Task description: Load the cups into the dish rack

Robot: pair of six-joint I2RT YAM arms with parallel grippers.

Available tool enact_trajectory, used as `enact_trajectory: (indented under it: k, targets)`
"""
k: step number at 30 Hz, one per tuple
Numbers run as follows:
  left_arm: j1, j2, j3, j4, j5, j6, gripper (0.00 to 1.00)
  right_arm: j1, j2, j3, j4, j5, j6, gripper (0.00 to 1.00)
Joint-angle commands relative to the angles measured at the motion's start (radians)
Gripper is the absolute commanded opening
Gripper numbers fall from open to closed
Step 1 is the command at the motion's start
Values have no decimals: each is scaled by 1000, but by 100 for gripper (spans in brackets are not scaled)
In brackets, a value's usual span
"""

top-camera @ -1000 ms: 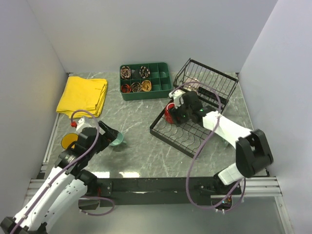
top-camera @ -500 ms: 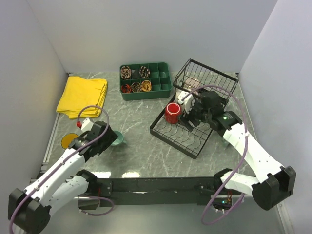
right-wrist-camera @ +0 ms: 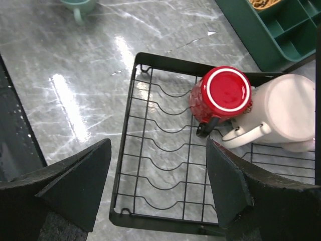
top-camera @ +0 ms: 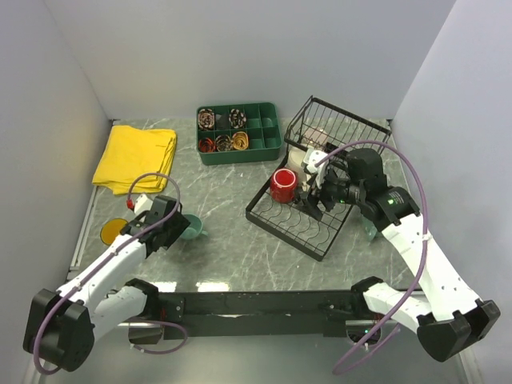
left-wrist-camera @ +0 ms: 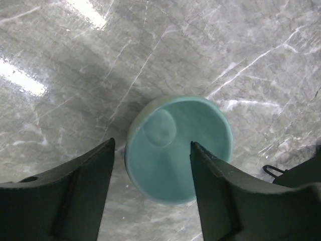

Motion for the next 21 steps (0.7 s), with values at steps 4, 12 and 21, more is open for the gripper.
enact_trajectory:
  k: [4,12,21]
  targets:
    - [36,50,-46,127,29,32,54,-19,7,34,-7,-97,39,82]
    - [62,54,-64,219,54,82,21,-19,46,138,-57,-181,79,89]
    - [82,-216,-72,401,182,196,1,-19,180,211,23,-526,314,100]
